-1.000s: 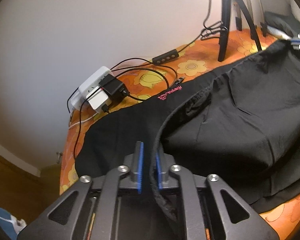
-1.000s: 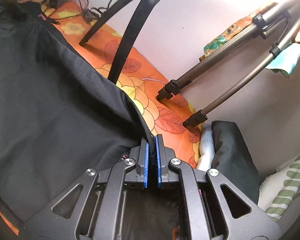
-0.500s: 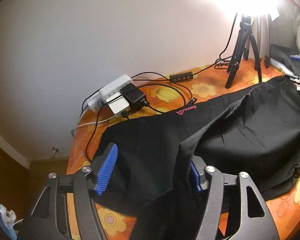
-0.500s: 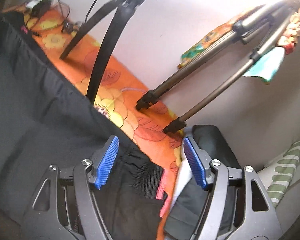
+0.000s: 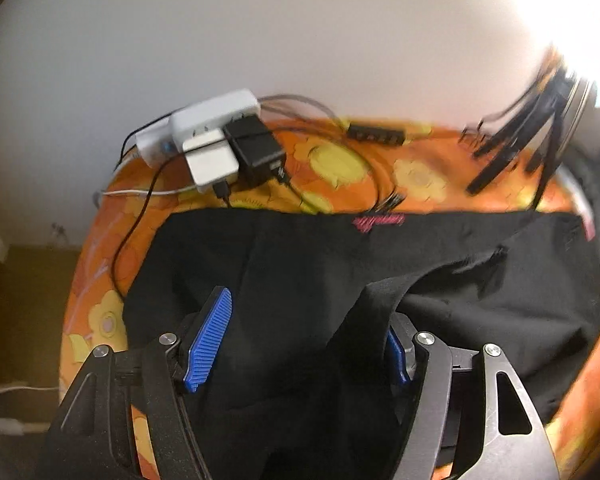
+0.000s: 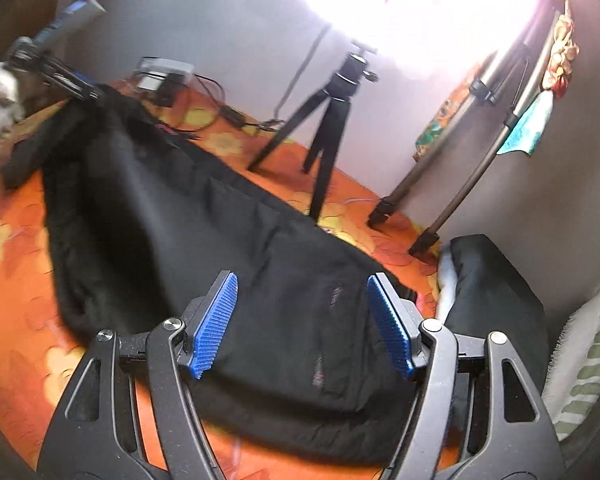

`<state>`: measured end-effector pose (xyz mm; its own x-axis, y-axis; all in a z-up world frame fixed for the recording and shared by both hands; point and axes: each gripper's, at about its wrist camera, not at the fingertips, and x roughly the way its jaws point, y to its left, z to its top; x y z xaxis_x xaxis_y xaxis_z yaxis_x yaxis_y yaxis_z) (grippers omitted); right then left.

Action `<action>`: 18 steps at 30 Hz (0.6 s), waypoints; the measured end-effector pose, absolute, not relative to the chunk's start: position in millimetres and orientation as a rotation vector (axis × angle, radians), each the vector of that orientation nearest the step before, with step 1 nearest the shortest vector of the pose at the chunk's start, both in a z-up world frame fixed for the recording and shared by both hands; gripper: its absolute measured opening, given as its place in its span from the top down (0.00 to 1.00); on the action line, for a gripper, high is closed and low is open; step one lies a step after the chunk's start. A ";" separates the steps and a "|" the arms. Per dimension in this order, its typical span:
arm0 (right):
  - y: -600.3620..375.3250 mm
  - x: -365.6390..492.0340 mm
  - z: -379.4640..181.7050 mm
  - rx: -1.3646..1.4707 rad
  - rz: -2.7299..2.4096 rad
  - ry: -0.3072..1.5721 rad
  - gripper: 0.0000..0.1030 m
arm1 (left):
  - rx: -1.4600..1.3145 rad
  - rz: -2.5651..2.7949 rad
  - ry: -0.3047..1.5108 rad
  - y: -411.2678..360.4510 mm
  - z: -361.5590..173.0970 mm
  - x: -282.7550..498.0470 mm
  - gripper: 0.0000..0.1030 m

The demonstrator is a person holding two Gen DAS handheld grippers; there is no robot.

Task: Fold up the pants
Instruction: 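Open both tools and release the hems onto the waistband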

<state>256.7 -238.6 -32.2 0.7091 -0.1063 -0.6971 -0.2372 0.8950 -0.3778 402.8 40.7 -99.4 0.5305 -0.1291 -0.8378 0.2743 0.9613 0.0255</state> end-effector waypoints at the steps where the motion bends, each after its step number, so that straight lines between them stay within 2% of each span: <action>1: -237.6 250.6 -30.8 -0.456 0.083 0.787 0.33 | 0.199 -0.237 0.982 35.3 -105.1 399.9 0.34; 8: -274.2 225.8 2.9 -0.304 0.027 0.755 0.33 | 0.204 -0.270 0.970 33.2 -112.3 379.0 0.34; 13: -334.6 195.2 35.8 -0.109 -0.056 0.728 0.33 | 0.145 -0.298 0.903 40.0 -78.9 362.4 0.34; 18: -392.4 181.9 45.4 0.022 -0.138 0.734 0.33 | 0.103 -0.307 0.842 46.6 -44.8 346.0 0.34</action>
